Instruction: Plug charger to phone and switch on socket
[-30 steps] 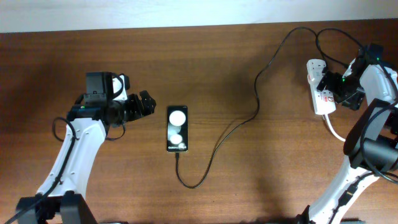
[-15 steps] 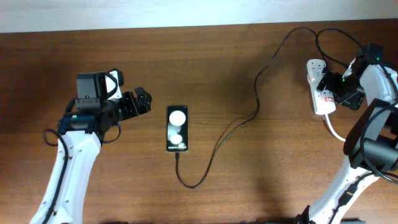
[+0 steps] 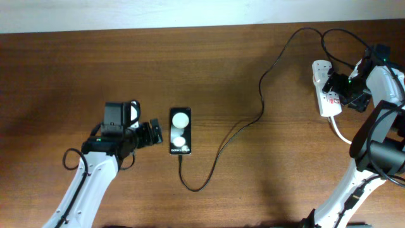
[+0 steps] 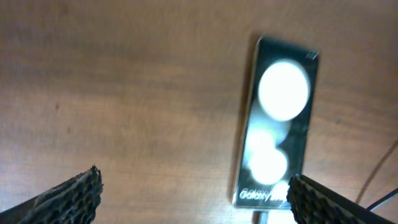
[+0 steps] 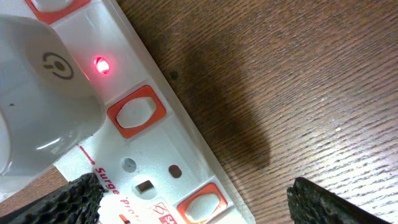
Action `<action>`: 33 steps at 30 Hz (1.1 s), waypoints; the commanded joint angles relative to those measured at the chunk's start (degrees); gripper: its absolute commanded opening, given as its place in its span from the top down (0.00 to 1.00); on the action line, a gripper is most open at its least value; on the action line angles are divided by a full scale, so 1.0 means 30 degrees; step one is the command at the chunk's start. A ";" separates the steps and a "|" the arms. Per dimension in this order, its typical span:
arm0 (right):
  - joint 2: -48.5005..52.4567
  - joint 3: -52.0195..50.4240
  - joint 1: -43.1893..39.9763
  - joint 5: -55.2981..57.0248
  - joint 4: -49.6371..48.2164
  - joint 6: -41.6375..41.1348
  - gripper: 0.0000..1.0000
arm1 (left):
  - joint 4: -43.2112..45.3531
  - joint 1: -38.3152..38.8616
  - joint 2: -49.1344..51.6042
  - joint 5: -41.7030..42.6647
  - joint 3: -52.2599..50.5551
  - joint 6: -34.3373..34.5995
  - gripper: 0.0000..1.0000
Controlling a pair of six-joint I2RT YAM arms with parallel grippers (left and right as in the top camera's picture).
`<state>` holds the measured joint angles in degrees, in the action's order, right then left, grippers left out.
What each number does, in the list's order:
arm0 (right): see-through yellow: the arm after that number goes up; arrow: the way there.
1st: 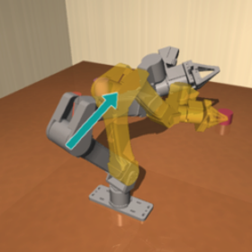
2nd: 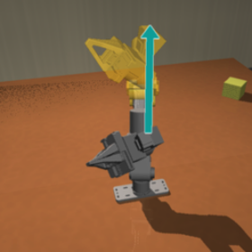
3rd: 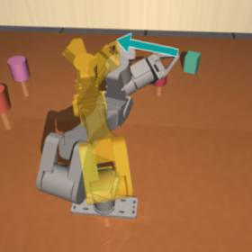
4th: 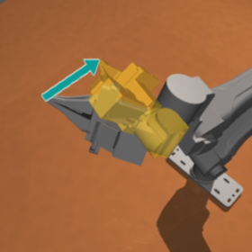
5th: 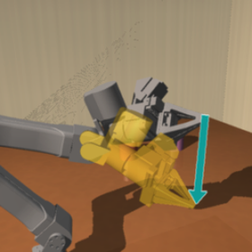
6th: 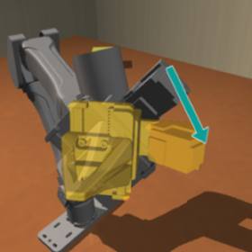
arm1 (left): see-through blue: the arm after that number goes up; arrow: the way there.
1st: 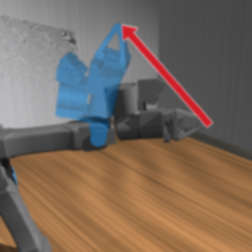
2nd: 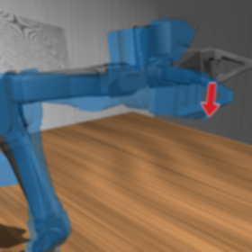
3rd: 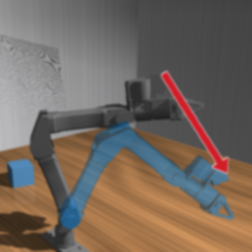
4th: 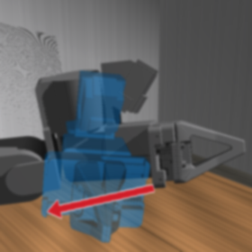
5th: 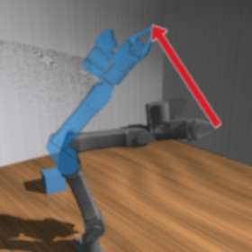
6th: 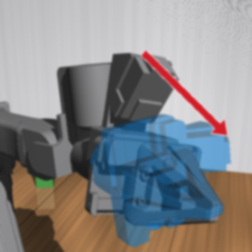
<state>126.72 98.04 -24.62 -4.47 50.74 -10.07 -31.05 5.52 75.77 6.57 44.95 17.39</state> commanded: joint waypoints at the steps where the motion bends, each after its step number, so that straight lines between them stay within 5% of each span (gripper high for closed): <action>1: 0.1566 -0.0962 0.0182 0.0699 0.0729 0.0772 0.02 | -0.0991 0.0044 -0.1224 -0.0350 -0.0634 -0.0087 0.01; 7: 0.1566 -0.0962 0.0182 0.0699 0.0729 0.0772 0.02 | 0.0860 0.0044 -0.1428 -0.0481 -0.1326 -0.0109 0.01; 14: 0.1566 -0.0962 0.0182 0.0699 0.0729 0.0772 0.02 | 1.2196 0.1005 -0.1545 0.1013 -0.6892 -0.0408 0.01; 19: 0.1566 -0.0962 0.0182 0.0699 0.0729 0.0772 0.01 | 1.7121 0.1107 -0.2579 0.1013 -1.0367 -0.0816 0.01; 33: 0.1566 -0.0962 0.0182 0.0699 0.0729 0.0772 0.02 | 1.8032 0.1093 -0.8612 -0.1231 -1.4382 -0.0976 0.01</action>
<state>126.78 98.10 -24.62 -4.51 50.74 -9.89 23.83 8.67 54.33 6.22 4.12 15.64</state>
